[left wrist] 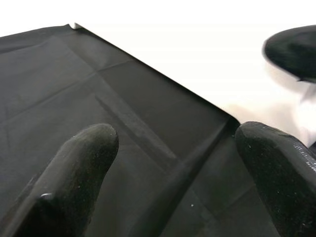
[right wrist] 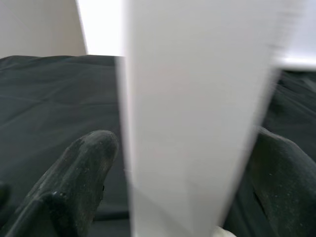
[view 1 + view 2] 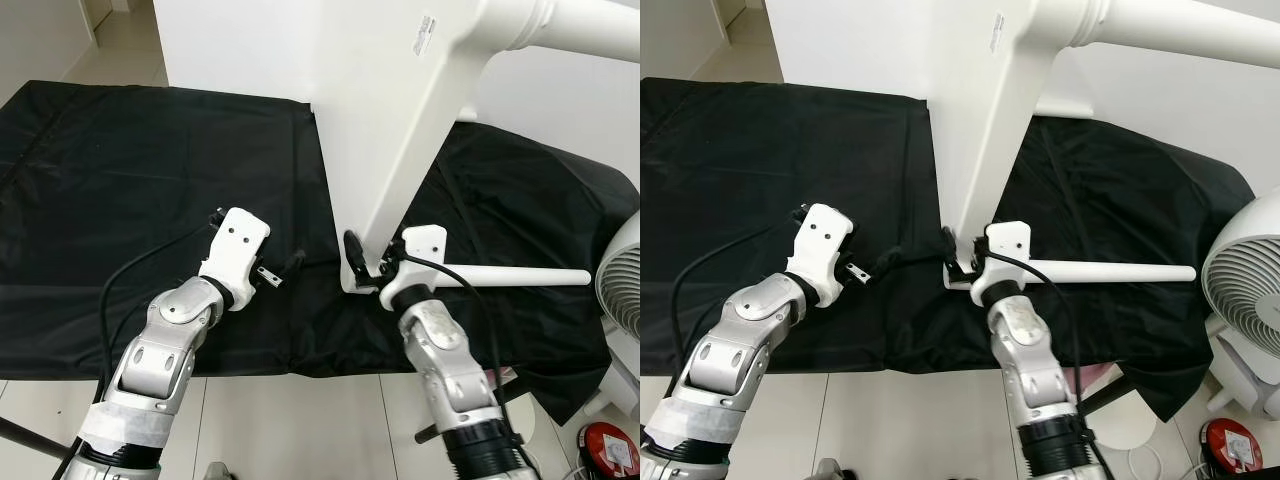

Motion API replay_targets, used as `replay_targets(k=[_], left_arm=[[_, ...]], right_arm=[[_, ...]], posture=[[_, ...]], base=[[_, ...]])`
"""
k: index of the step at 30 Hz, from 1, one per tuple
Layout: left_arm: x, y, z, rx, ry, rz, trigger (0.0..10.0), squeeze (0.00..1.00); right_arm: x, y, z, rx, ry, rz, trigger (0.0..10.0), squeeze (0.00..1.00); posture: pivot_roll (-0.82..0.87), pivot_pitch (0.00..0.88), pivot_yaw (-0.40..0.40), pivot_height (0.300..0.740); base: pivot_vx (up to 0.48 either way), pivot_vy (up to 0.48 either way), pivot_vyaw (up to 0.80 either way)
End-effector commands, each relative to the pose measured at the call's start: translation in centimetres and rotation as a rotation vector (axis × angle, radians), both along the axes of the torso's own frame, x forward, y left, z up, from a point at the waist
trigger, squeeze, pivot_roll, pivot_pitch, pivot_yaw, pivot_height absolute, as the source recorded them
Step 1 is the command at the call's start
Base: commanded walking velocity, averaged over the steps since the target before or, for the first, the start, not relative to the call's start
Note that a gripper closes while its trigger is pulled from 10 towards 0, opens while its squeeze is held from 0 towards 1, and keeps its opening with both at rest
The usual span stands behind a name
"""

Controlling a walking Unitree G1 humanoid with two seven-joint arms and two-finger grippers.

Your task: Building children table

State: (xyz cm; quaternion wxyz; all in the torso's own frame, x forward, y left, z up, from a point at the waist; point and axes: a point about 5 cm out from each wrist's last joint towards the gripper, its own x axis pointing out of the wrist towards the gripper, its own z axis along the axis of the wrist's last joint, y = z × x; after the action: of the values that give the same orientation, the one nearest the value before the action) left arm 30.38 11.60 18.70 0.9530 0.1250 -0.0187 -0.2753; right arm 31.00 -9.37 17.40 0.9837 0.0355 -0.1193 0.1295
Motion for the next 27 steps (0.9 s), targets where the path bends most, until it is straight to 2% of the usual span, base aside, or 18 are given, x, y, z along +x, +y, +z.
replay_targets(k=[1,9,19,20,27], left_arm=[[0.2,-0.1,0.2,0.009,-0.032,0.055,10.0,0.0],[0.3,0.0,0.4,0.016,-0.042,0.06,10.0,0.0],[0.3,-0.1,0.4,0.017,-0.048,0.063,10.0,0.0],[0.4,-0.2,0.4,0.019,-0.051,0.061,10.0,0.0],[0.3,-0.1,0.4,0.028,-0.054,0.058,10.0,0.0]], right_arm=[[0.5,0.2,0.1,0.001,-0.008,-0.033,10.0,0.0],[2.1,1.4,0.7,0.006,-0.034,-0.076,10.0,0.0],[3.6,1.5,1.6,0.026,-0.056,-0.131,10.0,0.0],[4.1,1.9,1.7,0.041,-0.057,-0.128,0.0,0.0],[4.4,2.2,1.8,0.046,-0.058,-0.126,0.0,0.0]], posture=[[0.11,0.088,-0.101,0.74],[0.12,0.086,-0.106,0.74],[0.12,0.073,-0.109,0.74],[0.13,0.069,-0.111,0.74],[0.13,0.065,-0.112,0.74]], base=[[0.0,0.0,0.0],[0.0,0.0,0.0],[0.0,0.0,0.0],[0.0,0.0,0.0],[0.0,0.0,0.0]])
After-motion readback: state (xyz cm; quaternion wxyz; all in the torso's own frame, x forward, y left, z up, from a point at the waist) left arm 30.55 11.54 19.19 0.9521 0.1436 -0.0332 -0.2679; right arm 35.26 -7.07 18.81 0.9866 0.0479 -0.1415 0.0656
